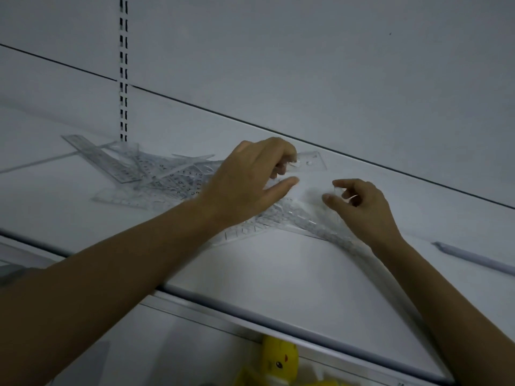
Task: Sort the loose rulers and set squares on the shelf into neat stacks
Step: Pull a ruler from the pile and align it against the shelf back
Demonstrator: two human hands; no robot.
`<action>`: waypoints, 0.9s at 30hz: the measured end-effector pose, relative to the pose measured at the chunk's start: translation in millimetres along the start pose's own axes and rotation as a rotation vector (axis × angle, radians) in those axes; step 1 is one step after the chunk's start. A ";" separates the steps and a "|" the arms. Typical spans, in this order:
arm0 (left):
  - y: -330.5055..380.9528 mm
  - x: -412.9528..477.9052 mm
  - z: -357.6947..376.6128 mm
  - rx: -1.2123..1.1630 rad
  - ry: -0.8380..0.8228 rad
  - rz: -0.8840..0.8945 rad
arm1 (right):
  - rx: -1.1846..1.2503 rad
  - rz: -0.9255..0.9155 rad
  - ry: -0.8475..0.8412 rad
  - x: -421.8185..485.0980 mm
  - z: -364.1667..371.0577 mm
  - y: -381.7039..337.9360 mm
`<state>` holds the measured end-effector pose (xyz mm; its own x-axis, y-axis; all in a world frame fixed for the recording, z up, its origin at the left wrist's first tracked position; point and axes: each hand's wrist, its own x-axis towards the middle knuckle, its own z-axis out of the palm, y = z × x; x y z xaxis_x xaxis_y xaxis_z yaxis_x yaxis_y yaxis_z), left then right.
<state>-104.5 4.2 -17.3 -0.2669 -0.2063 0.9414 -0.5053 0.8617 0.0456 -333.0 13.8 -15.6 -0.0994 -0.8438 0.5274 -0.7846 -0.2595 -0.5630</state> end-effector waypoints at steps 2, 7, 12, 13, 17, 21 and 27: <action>-1.1 0.5 -0.8 0.069 0.019 0.090 | -0.080 -0.001 0.005 1.3 -2.4 5.6; 6.9 5.8 -4.6 0.302 0.006 0.342 | -0.171 -0.024 -0.011 -1.7 -2.1 16.0; 18.1 3.2 -2.3 0.345 -0.138 0.525 | -0.200 -0.099 0.026 -6.7 -6.4 16.0; 18.8 1.2 -1.0 0.358 -0.192 0.579 | -0.225 -0.127 0.045 -5.4 -9.5 15.8; 19.6 -6.6 -1.0 0.379 -0.367 0.653 | -0.373 -0.209 0.066 -1.2 -42.3 19.8; 24.7 1.2 6.9 0.400 -0.478 0.610 | -0.805 -0.260 -0.039 -11.0 -82.4 55.9; 70.0 40.9 83.2 0.456 -0.443 0.507 | -0.371 -0.025 -0.498 -18.3 -82.6 102.3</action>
<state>-219.1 17.5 -3.4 -0.8046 -0.0881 0.5873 -0.4950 0.6458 -0.5813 -462.0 41.5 -30.3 0.1486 -0.9807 0.1272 -0.9525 -0.1765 -0.2483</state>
